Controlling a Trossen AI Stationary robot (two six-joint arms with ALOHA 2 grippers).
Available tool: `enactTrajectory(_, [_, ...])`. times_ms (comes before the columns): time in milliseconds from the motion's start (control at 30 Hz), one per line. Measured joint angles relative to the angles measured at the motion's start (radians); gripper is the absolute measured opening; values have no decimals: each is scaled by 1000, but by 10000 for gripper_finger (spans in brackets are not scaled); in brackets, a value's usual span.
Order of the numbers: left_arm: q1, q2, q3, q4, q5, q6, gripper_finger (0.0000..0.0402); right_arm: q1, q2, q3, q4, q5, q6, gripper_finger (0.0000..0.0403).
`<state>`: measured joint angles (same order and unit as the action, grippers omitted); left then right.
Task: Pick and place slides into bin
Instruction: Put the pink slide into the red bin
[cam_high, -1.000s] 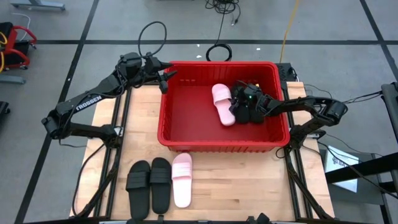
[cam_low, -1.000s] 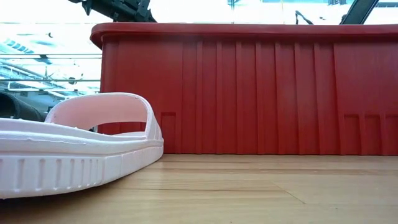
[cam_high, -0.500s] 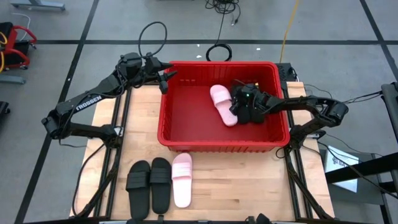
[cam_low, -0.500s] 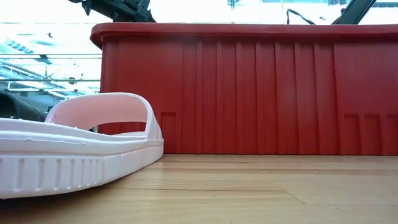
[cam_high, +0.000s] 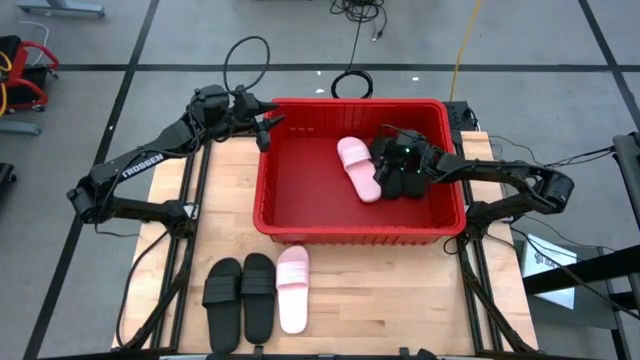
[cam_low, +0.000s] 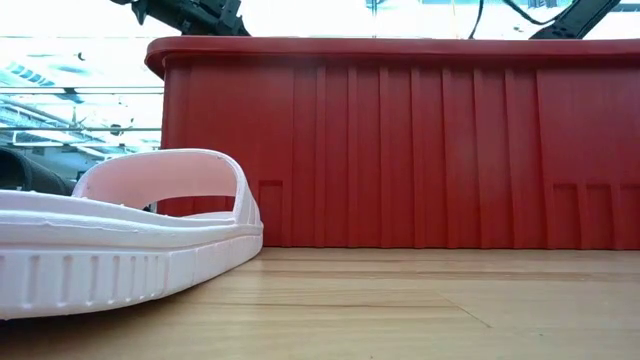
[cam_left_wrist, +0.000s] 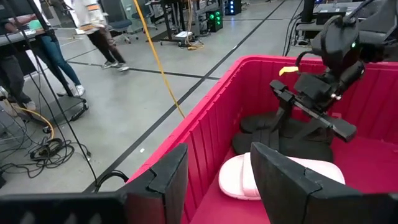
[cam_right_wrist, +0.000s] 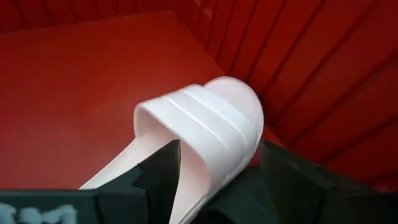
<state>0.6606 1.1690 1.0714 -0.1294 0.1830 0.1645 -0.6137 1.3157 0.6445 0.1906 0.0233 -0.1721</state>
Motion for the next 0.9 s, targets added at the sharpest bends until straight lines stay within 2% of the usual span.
enactTrajectory(133, [-15,0,0,13,0,9,175,-3,-1,0,23,-11,-63,203])
enactTrajectory(333, [-23,0,0,37,0,9,175,-38,43,67,4,-117,-57,191])
enactTrajectory(467, [-24,0,0,36,0,-3,175,-42,81,134,-128,-127,-112,186])
enactTrajectory(667, [-28,0,0,27,1,-6,175,-41,92,144,-315,-127,-207,185])
enactTrajectory(900, [-28,-1,0,27,1,9,175,-26,92,144,-358,-132,-273,183])
